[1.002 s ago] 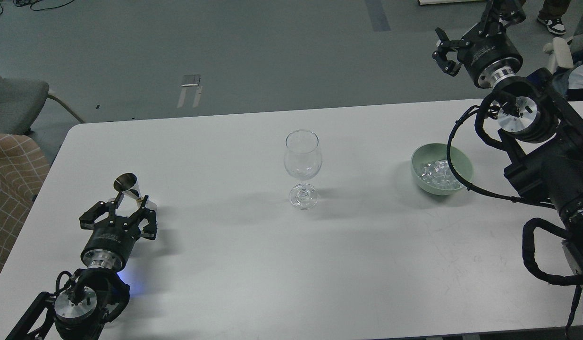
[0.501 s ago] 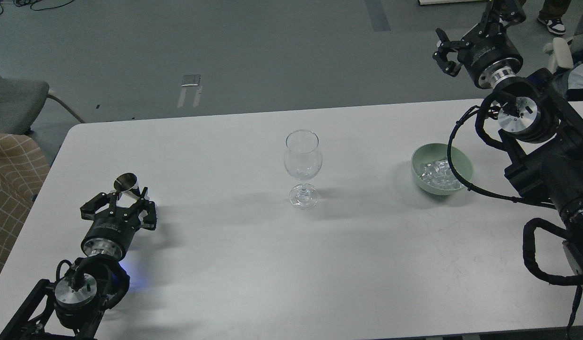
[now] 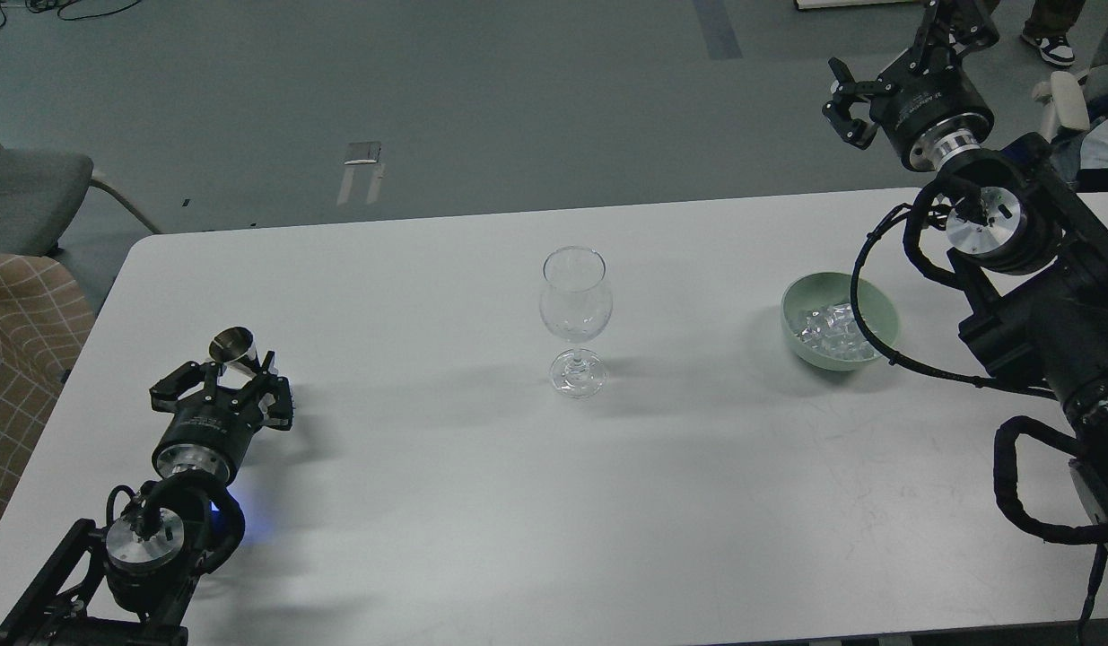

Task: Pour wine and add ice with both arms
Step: 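Close the left gripper around the metal jigger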

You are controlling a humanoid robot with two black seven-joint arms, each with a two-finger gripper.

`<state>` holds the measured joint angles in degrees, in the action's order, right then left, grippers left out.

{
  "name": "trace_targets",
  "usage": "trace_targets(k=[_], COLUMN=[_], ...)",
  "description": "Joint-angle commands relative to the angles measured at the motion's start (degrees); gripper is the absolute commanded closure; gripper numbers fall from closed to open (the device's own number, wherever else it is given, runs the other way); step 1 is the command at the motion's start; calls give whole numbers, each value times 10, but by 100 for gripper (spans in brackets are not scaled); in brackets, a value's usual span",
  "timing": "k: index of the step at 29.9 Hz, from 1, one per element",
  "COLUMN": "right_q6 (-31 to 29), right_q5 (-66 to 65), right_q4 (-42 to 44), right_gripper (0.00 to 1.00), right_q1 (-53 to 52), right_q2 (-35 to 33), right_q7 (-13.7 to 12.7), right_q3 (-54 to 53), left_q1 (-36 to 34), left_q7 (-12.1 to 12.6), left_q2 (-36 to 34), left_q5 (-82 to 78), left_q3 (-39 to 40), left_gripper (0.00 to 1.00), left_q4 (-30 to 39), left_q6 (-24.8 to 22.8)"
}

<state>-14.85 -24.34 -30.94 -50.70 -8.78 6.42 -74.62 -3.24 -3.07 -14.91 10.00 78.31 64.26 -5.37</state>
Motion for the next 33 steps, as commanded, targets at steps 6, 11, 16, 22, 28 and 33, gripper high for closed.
trace_targets(k=[6, 11, 16, 22, 28, 33], right_q6=[0, -1, 0, 0, 0, 0], right_q5=[0, 0, 0, 0, 0, 0], right_q4=[0, 0, -1, -1, -1, -1], right_gripper=[0, 0, 0, 0, 0, 0], right_q1=[0, 0, 0, 0, 0, 0], right_q2=[0, -1, -1, 0, 0, -1], right_q7=[0, 0, 0, 0, 0, 0], right_q3=[0, 1, 1, 1, 1, 2], left_q1=[-8, -12, -12, -12, -12, -12], left_q7=[0, 0, 0, 2, 4, 3], left_q2=[0, 1, 1, 0, 0, 1], left_q5=[0, 1, 2, 3, 3, 4], left_q3=[0, 0, 0, 1, 1, 2], left_gripper=[58, 58, 61, 68, 69, 69], left_q4=[-14, -18, -18, -18, -18, -18], left_q6=[-1, -2, -12, -17, -21, -24])
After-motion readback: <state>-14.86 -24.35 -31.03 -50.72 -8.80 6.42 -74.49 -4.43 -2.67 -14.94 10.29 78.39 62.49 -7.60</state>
